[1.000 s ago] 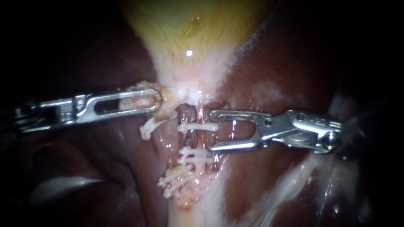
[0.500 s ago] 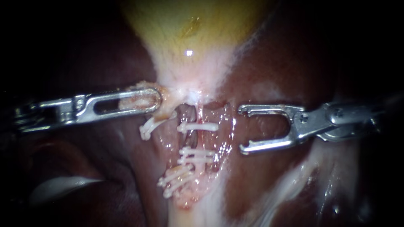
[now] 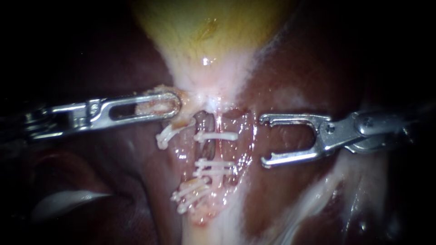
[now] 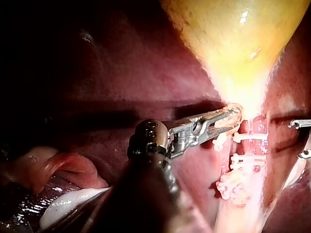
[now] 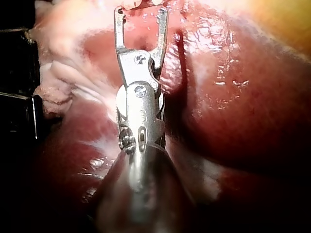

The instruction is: Going back third clip right tube

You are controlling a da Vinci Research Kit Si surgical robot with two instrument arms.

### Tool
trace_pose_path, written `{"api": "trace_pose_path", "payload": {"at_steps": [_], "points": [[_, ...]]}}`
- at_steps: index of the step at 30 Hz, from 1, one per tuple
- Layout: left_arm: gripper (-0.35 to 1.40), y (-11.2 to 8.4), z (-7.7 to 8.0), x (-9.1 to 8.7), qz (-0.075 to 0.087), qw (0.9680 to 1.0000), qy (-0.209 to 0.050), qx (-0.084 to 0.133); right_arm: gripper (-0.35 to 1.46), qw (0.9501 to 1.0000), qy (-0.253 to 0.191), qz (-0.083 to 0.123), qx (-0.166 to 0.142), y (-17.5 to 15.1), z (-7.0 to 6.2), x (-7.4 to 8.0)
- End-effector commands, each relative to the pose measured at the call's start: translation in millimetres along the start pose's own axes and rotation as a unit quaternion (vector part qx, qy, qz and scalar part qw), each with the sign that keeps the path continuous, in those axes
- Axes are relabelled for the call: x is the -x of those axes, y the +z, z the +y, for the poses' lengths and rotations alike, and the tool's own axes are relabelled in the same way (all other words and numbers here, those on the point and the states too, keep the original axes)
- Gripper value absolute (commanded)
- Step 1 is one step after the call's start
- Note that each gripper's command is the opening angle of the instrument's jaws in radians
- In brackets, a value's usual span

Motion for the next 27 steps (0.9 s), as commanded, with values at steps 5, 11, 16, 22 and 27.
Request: {"api": "trace_pose_path", "payload": {"at_steps": [5, 11, 16, 22, 27], "points": [[-0.35, 1.8, 0.7, -0.7, 0.004, 1.0, 0.003, 0.005, 0.5, 1.0, 0.0, 0.0, 0.0, 0.0, 0.0, 0.0], [-0.35, 3.9, 1.4, -1.6, 0.013, 0.9999, 0.006, 0.007, 0.5, 1.0, 0.0, 0.0, 0.0, 0.0, -0.2, -0.1], [-0.35, 4.6, 2.3, -1.8, 0.017, 0.9998, 0.011, 0.009, 0.5, 1.0, 0.0, 0.0, 0.0, 0.0, -0.3, -0.1], [-0.35, 4.8, 2.4, -1.9, 0.018, 0.9997, 0.012, 0.01, 0.5, 1.0, 0.0, 0.0, 0.0, 0.0, -0.3, -0.1], [-0.35, 4.8, 2.3, -1.9, 0.017, 0.9997, 0.012, 0.01, 0.5, 1.0, 0.0, 0.0, -0.001, 0.0, -0.3, -0.2]]}}
